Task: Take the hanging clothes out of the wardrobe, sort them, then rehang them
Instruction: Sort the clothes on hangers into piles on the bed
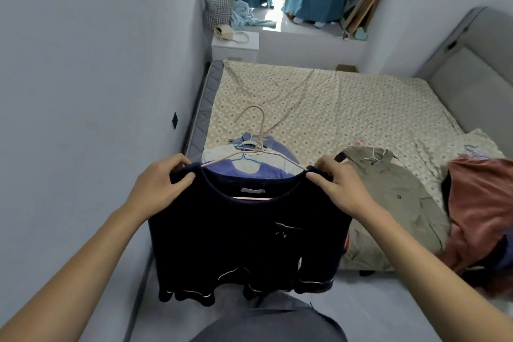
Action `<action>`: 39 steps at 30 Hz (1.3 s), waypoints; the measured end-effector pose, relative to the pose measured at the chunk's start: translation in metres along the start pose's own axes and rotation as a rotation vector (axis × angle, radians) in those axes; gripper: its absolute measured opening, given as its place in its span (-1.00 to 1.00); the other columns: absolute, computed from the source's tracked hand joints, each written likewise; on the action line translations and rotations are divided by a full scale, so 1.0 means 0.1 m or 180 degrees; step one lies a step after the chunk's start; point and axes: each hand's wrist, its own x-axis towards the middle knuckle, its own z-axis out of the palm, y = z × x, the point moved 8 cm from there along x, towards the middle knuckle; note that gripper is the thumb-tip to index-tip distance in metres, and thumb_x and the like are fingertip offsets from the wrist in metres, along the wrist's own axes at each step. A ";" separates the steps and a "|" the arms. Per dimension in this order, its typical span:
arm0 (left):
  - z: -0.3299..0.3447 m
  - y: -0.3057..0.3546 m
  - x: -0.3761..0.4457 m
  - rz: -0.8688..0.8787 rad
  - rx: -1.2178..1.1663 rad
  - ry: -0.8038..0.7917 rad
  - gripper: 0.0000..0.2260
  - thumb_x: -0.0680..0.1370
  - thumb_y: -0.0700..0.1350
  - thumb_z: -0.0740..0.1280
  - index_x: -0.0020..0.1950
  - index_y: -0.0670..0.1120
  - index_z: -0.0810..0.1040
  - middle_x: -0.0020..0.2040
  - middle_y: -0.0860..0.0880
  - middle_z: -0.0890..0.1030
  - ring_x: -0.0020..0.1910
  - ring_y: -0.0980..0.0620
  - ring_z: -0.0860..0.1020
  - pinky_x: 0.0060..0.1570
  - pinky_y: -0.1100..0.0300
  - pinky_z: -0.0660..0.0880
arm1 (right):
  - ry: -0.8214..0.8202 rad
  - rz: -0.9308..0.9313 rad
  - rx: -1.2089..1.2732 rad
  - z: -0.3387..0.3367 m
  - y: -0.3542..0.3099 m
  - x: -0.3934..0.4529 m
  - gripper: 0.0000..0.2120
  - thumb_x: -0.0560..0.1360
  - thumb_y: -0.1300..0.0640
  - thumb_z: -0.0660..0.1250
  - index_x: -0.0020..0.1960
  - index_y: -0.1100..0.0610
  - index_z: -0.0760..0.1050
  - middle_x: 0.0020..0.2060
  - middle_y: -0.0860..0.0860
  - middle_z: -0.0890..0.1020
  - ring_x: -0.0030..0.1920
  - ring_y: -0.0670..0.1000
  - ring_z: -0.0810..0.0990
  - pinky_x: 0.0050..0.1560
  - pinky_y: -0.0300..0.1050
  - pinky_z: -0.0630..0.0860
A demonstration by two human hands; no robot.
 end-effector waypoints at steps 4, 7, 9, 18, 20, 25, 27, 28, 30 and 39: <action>0.39 -0.32 0.65 -0.0173 0.0081 -0.0117 -0.87 0.57 0.00 0.43 -0.04 0.12 0.49 -0.15 0.15 0.61 -0.18 0.17 0.56 -0.19 0.05 0.51 | -0.0175 0.0225 -0.0002 0.36 0.45 0.54 -0.74 0.59 -0.12 0.40 -0.09 -0.10 0.33 -0.31 -0.08 0.56 -0.23 0.00 0.55 -0.13 0.12 0.48; 0.78 -0.59 1.24 -0.0420 0.0233 -0.0271 -0.75 0.59 -0.01 0.42 -0.05 0.04 0.33 -0.23 0.05 0.53 -0.28 0.04 0.49 -0.27 0.04 0.40 | -0.0363 0.0395 0.0048 0.64 0.87 1.09 -0.70 0.62 -0.08 0.39 -0.04 -0.02 0.26 -0.29 -0.02 0.52 -0.24 0.03 0.51 -0.19 0.04 0.41; 1.03 -0.76 1.63 -0.0528 0.0385 -0.0374 -0.71 0.60 -0.01 0.40 -0.09 0.02 0.27 -0.24 0.01 0.48 -0.29 0.00 0.43 -0.32 0.04 0.33 | -0.0495 0.0498 0.0071 0.85 1.14 1.48 -0.70 0.63 -0.04 0.38 -0.04 0.04 0.27 -0.28 0.00 0.49 -0.24 0.03 0.50 -0.23 0.02 0.34; 1.99 -1.42 2.93 -0.0805 0.0964 -0.0493 -0.80 0.68 -0.06 0.29 -0.06 -0.06 0.32 -0.11 0.01 0.40 -0.11 -0.07 0.42 -0.17 -0.01 0.38 | -0.1023 0.0914 0.0040 1.70 2.22 2.94 -0.72 0.63 0.10 0.37 -0.15 0.06 0.30 -0.29 0.02 0.46 -0.28 0.04 0.40 -0.21 0.03 0.32; 2.13 -1.48 3.11 -0.0819 0.1184 -0.0530 -0.84 0.67 -0.06 0.30 0.00 -0.09 0.37 -0.02 -0.06 0.43 -0.03 -0.14 0.45 -0.12 -0.07 0.44 | -0.1138 0.0957 -0.0076 1.82 2.37 3.14 -0.86 0.63 0.11 0.36 -0.05 0.07 0.42 -0.11 0.04 0.53 -0.11 0.08 0.49 -0.08 0.04 0.41; 2.41 -1.48 3.14 -0.1019 0.1449 -0.0887 -0.73 0.64 -0.03 0.31 0.23 -0.17 0.42 0.18 -0.17 0.44 0.15 -0.21 0.47 0.00 -0.14 0.50 | -0.1496 0.0795 -0.0292 2.00 2.37 3.22 -0.66 0.65 0.08 0.31 0.40 0.11 0.46 0.35 0.09 0.48 0.39 0.15 0.37 0.31 0.09 0.42; 2.48 -1.40 3.03 -0.1013 0.1432 -0.1048 -0.69 0.66 0.01 0.28 0.31 -0.14 0.42 0.24 -0.15 0.45 0.23 -0.19 0.46 0.09 -0.15 0.51 | -0.1498 0.0669 -0.0345 1.99 2.25 3.12 -0.65 0.64 0.09 0.30 0.41 0.08 0.45 0.35 0.05 0.48 0.39 0.12 0.37 0.29 0.09 0.44; 2.48 -1.35 2.97 -0.0989 0.1450 -0.1098 -0.67 0.66 0.04 0.27 0.34 -0.12 0.42 0.27 -0.13 0.46 0.26 -0.18 0.46 0.13 -0.14 0.51 | -0.1459 0.0629 -0.0368 1.95 2.19 3.05 -0.65 0.64 0.08 0.30 0.42 0.07 0.45 0.34 0.04 0.49 0.38 0.11 0.38 0.28 0.09 0.44; 2.47 -1.21 2.88 -0.0886 0.1471 -0.1166 -0.61 0.67 0.08 0.24 0.43 -0.10 0.40 0.32 -0.11 0.47 0.32 -0.15 0.45 0.18 -0.13 0.50 | -0.1343 0.0616 -0.0379 1.84 2.07 2.92 -0.64 0.65 0.05 0.30 0.43 0.06 0.44 0.33 0.03 0.50 0.36 0.11 0.39 0.27 0.08 0.44; 2.36 -0.17 2.66 0.0219 0.1493 -0.1149 -0.43 0.67 0.22 0.17 0.60 -0.05 0.30 0.42 -0.07 0.45 0.40 -0.13 0.42 0.24 -0.08 0.44 | -0.0426 0.0955 -0.0560 0.78 1.61 1.95 -0.49 0.68 -0.16 0.25 0.54 0.06 0.37 0.41 -0.01 0.47 0.42 0.09 0.36 0.38 0.01 0.35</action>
